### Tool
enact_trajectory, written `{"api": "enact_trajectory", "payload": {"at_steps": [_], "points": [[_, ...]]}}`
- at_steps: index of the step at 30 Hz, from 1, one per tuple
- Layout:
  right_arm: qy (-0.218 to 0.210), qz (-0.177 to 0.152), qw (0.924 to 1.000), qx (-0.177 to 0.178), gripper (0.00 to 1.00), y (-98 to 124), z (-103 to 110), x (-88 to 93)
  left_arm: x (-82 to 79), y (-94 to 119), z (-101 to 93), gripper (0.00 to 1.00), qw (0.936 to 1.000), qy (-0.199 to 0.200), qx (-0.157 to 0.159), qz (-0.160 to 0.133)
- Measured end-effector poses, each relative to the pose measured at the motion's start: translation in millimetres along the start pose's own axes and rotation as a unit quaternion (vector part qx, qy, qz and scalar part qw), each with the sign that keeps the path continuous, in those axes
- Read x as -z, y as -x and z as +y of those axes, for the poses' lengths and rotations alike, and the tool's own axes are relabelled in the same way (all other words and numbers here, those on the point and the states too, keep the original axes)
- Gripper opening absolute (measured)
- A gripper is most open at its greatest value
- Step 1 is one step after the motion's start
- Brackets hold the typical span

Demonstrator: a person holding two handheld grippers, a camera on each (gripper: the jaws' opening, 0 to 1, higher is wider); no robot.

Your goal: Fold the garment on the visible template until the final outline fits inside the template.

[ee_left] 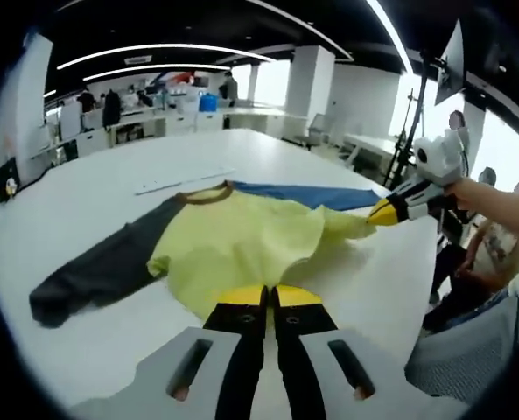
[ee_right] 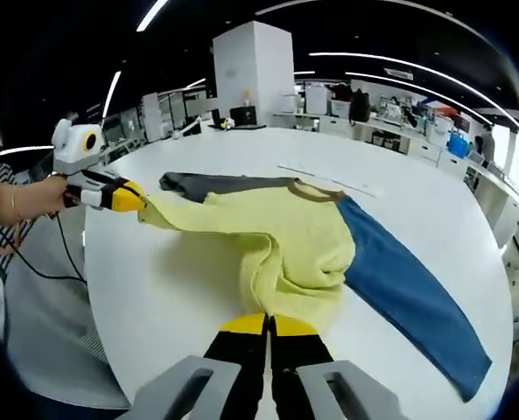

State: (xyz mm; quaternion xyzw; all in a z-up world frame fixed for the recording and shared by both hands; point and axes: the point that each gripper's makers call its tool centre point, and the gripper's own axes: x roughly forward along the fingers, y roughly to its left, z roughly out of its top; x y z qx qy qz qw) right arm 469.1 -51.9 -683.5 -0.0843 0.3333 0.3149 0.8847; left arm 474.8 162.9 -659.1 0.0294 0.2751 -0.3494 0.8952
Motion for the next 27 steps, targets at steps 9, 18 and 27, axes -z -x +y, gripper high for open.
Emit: {"api": "enact_trajectory", "payload": {"at_steps": [9,18,27], "points": [[-0.005,0.008,0.9999,0.007,0.0,11.6,2.6,12.2,22.3,25.4,3.7,0.0,0.9995,0.007,-0.011,0.027],[0.003,0.024,0.9997,0.005,0.0,18.5,12.3,25.4,42.5,37.9,1.0,0.0,0.9987,0.009,-0.014,0.048],[0.034,0.065,0.9973,-0.005,0.0,19.6,33.4,49.6,75.8,49.8,-0.7,0.0,0.9941,-0.027,-0.023,0.103]]}}
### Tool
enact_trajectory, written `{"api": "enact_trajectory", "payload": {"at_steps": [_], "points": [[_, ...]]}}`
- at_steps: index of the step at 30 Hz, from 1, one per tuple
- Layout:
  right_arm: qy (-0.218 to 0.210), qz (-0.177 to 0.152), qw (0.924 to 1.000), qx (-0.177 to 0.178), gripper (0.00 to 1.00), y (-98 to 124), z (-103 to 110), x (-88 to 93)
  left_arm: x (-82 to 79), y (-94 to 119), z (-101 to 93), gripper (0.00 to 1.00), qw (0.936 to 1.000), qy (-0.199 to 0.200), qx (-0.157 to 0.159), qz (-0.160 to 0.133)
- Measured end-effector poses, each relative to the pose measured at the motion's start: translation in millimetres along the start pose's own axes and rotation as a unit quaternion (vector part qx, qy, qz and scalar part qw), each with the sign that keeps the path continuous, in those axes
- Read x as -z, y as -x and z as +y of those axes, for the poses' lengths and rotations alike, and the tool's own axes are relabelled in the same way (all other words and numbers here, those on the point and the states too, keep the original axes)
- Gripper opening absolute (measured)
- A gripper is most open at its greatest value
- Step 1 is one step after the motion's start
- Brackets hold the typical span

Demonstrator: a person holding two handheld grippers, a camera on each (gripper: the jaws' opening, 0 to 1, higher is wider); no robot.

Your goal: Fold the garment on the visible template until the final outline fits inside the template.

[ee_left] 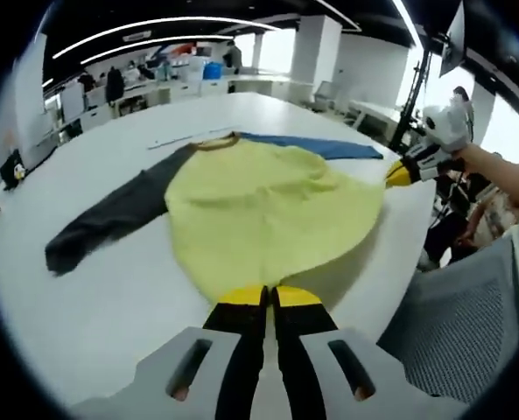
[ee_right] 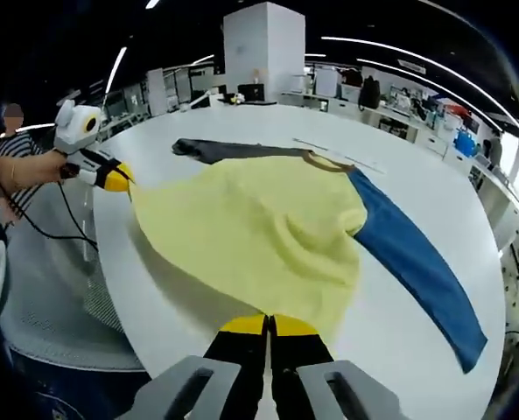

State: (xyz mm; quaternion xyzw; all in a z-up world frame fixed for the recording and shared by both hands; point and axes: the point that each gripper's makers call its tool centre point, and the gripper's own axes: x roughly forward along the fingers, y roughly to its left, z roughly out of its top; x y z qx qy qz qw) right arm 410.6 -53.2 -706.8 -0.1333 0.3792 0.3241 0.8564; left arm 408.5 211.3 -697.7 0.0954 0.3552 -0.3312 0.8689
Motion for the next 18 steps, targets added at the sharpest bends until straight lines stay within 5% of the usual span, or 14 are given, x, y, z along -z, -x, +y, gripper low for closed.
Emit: {"api": "enact_trajectory", "payload": {"at_steps": [10,18], "points": [[-0.018,0.018,0.9993,-0.026,0.0,-1.3,23.7,21.6,23.0,-0.8,0.1,0.0,0.9996,0.018,-0.002,0.02],[-0.021,0.035,0.9985,-0.038,0.0,-0.8,35.8,35.1,40.1,-0.2,-3.0,0.0,0.999,-0.006,-0.002,0.044]]}}
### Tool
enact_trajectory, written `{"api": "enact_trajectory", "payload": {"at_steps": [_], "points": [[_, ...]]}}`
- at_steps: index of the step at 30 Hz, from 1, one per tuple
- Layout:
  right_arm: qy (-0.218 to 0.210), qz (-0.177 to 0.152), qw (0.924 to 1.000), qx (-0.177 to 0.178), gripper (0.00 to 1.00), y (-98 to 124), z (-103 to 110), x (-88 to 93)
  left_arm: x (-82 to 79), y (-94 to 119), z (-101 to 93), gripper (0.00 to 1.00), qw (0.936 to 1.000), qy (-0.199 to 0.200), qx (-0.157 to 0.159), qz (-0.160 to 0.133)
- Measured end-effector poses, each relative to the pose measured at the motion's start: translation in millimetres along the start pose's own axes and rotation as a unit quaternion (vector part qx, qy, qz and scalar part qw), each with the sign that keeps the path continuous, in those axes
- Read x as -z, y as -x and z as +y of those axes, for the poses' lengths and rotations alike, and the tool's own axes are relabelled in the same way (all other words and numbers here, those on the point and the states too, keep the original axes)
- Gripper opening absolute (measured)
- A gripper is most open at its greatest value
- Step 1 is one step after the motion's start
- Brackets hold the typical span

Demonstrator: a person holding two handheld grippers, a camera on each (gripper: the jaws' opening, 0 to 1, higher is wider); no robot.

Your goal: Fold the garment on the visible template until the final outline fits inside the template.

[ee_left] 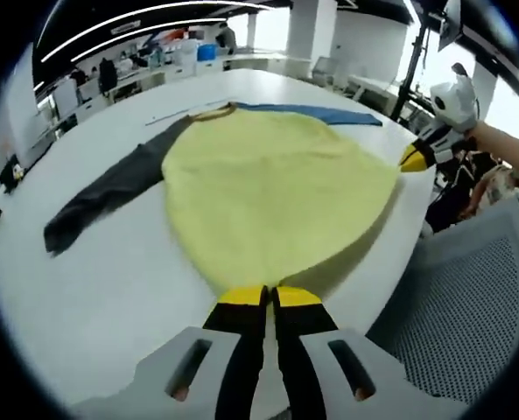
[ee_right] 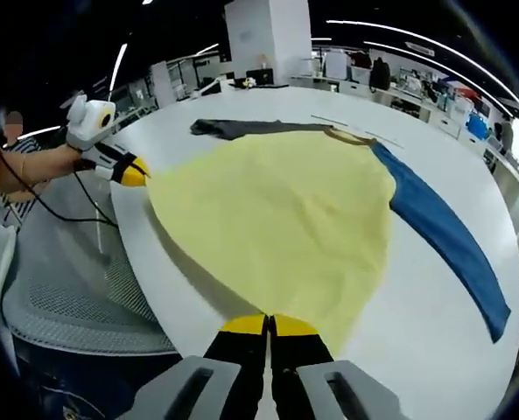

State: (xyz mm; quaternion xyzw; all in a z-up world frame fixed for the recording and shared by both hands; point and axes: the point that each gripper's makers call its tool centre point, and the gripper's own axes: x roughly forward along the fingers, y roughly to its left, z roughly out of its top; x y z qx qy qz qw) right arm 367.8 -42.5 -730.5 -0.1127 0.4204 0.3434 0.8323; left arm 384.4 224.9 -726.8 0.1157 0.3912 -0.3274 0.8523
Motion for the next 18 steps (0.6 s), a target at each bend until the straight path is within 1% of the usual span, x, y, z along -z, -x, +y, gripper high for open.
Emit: {"api": "enact_trajectory", "payload": {"at_steps": [1,9,12,18], "points": [[-0.002,0.007,1.0,-0.002,0.0,-1.1,1.5,3.9,3.1,-0.5,-0.6,0.0,1.0,0.0,0.001,0.004],[-0.003,0.025,0.9997,0.0,0.0,-2.7,8.1,19.8,12.7,-0.8,-6.4,0.0,0.9998,-0.002,0.01,0.016],[-0.008,0.027,0.9996,-0.003,0.0,-2.6,10.6,22.1,19.2,-2.1,-7.5,0.0,0.9997,0.005,0.011,0.023],[-0.016,0.028,0.9995,-0.004,0.0,-3.3,12.3,26.9,24.8,-1.7,-10.3,0.0,0.9992,0.008,0.012,0.036]]}}
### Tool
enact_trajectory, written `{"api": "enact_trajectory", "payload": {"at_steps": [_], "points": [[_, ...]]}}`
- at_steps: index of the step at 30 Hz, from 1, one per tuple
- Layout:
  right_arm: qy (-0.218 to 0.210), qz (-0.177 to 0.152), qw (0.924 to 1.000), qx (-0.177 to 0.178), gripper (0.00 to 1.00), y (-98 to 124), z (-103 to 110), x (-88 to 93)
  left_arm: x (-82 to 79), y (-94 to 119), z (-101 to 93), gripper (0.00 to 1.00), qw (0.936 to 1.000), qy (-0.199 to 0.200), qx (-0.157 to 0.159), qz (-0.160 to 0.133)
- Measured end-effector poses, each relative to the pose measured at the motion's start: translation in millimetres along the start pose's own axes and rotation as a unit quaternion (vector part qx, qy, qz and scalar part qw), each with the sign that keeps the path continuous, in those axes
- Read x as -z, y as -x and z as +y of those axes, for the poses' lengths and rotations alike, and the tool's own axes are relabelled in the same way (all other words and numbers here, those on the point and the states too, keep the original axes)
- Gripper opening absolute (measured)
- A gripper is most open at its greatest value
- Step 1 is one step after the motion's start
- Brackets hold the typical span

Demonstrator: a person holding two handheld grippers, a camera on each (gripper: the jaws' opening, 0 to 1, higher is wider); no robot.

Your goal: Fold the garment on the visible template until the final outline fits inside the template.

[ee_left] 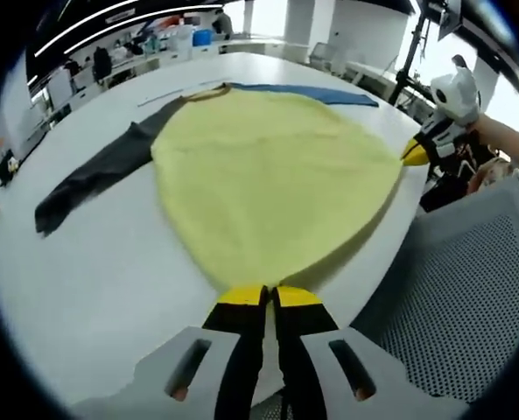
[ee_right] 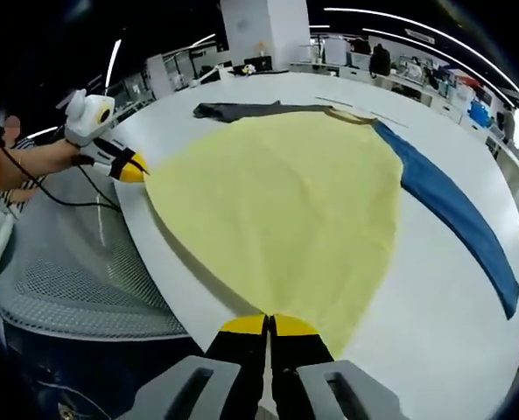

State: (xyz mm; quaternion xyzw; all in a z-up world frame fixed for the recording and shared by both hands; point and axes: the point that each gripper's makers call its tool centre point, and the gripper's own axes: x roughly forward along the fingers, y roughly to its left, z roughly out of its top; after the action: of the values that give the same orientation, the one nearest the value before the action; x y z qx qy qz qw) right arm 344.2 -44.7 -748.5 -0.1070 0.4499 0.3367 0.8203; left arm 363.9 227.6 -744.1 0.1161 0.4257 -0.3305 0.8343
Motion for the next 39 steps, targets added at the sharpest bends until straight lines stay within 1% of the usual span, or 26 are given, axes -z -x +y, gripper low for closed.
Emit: {"api": "enact_trajectory", "payload": {"at_steps": [4,7,8,12,14,17,19,21,24,26,28,32,35,38,39], "points": [[-0.009,0.002,1.0,-0.001,0.0,-1.1,-0.6,3.2,3.7,0.0,-0.2,0.01,1.0,0.005,-0.001,0.005],[-0.006,0.002,1.0,-0.002,0.0,-1.5,0.1,4.3,8.1,0.2,-0.2,0.03,0.9998,0.01,-0.003,0.014],[-0.005,0.008,1.0,-0.001,0.0,-2.3,-0.6,7.6,9.8,0.9,-0.8,0.04,0.9998,0.009,-0.004,0.015],[-0.016,0.012,0.9998,0.005,0.0,-0.8,-4.5,12.7,11.7,4.2,-0.7,0.07,0.9998,0.015,-0.008,0.014],[-0.03,0.01,0.9994,0.011,0.0,1.9,-7.5,13.7,13.0,5.9,0.7,0.09,0.9996,0.02,-0.013,0.013],[-0.047,-0.001,0.9988,0.011,0.06,7.6,-9.8,10.7,13.0,8.1,2.1,0.12,0.9995,0.026,-0.018,0.008],[-0.052,-0.004,0.9986,0.011,0.08,10.0,-11.1,9.8,14.0,9.0,3.7,0.13,0.9993,0.028,-0.022,0.01],[-0.056,-0.006,0.9983,0.017,0.13,11.8,-14.3,9.4,14.2,9.3,5.4,0.14,0.9992,0.031,-0.024,0.009],[-0.061,-0.007,0.9977,0.029,0.18,13.3,-19.9,10.2,14.7,8.3,7.7,0.15,0.9989,0.035,-0.028,0.008],[-0.064,-0.005,0.9974,0.033,0.18,13.7,-22.9,11.7,16.0,6.4,10.6,0.15,0.9987,0.037,-0.033,0.01],[-0.066,-0.005,0.9971,0.036,0.17,14.0,-24.5,12.5,18.5,4.4,13.4,0.15,0.9983,0.039,-0.039,0.019],[-0.068,-0.005,0.997,0.038,0.17,15.0,-24.8,12.9,19.8,0.3,16.8,0.15,0.9976,0.044,-0.046,0.026],[-0.07,-0.006,0.9967,0.041,0.17,14.9,-26.2,13.4,17.4,-2.4,18.2,0.13,0.9972,0.056,-0.046,0.018],[-0.073,-0.007,0.9963,0.044,0.17,15.3,-28.0,13.7,11.1,-3.8,14.6,0.1,0.9965,0.077,-0.033,-0.001],[-0.073,-0.007,0.9963,0.046,0.17,15.6,-28.9,14.1,11.5,-3.8,15.0,0.1,0.9961,0.081,-0.034,0.002]]}}
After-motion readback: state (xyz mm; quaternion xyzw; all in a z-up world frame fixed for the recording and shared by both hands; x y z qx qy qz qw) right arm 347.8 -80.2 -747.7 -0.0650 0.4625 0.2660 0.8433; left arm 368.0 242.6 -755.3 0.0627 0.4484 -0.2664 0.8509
